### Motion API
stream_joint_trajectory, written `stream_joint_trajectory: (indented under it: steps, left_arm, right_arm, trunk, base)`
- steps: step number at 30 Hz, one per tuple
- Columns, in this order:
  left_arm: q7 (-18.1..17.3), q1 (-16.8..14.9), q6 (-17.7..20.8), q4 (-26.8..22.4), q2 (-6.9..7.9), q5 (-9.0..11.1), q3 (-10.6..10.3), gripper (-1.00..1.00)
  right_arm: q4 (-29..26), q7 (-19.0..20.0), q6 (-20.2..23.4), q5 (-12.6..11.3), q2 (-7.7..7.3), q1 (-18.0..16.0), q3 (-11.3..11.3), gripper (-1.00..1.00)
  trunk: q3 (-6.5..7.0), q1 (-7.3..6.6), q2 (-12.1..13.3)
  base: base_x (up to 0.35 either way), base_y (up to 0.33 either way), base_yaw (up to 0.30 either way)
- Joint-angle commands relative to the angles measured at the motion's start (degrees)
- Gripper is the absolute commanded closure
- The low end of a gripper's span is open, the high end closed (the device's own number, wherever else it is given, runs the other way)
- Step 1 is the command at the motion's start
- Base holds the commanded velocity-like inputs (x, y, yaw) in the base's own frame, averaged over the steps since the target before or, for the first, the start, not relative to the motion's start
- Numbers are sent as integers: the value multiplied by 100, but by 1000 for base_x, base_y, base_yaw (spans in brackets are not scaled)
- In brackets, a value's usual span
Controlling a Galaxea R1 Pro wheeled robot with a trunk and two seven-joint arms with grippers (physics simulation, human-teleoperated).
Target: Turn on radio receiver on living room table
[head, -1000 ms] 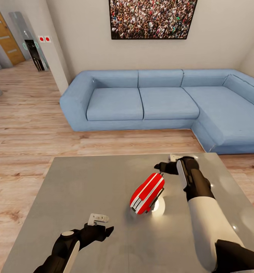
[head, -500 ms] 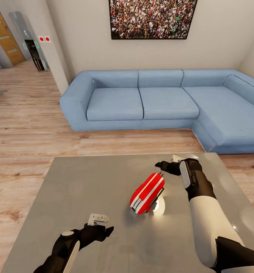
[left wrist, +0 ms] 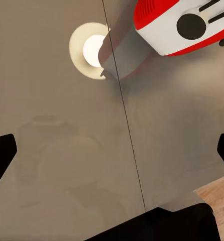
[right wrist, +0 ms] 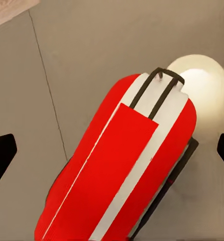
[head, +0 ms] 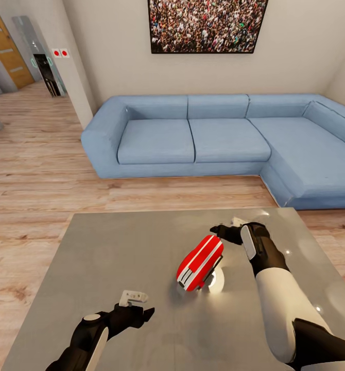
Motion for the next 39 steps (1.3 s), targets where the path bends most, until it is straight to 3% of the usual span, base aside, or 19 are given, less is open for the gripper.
stream_joint_trajectory:
  steps: [1, 15, 26, 35, 39]
  left_arm:
    - [0, 0, 0, 0, 0, 0, 0, -100]
    - [0, 4, 0, 0, 0, 0, 0, -100]
    - [0, 1, 0, 0, 0, 0, 0, -100]
    - [0, 3, 0, -2, 0, 0, 0, -100]
    - [0, 1, 0, -6, 0, 0, 0, -100]
  right_arm:
    - [41, -32, -22, -2, 0, 0, 0, -100]
    - [474, -449, -210, 75, -2, 0, 25, -100]
    - [608, -492, -275, 70, 58, 0, 89, -100]
    - [922, -500, -582, 63, 69, 0, 618, -100]
    - [954, -497, -615, 61, 73, 0, 687, -100]
  trunk:
    - [0, 0, 0]
    - [0, 0, 0]
    - [0, 0, 0]
    - [0, 0, 0]
    - [0, 0, 0]
  base:
    - [0, 0, 0]
    - [0, 0, 0]
    - [0, 0, 0]
    - [0, 0, 0]
    - [0, 0, 0]
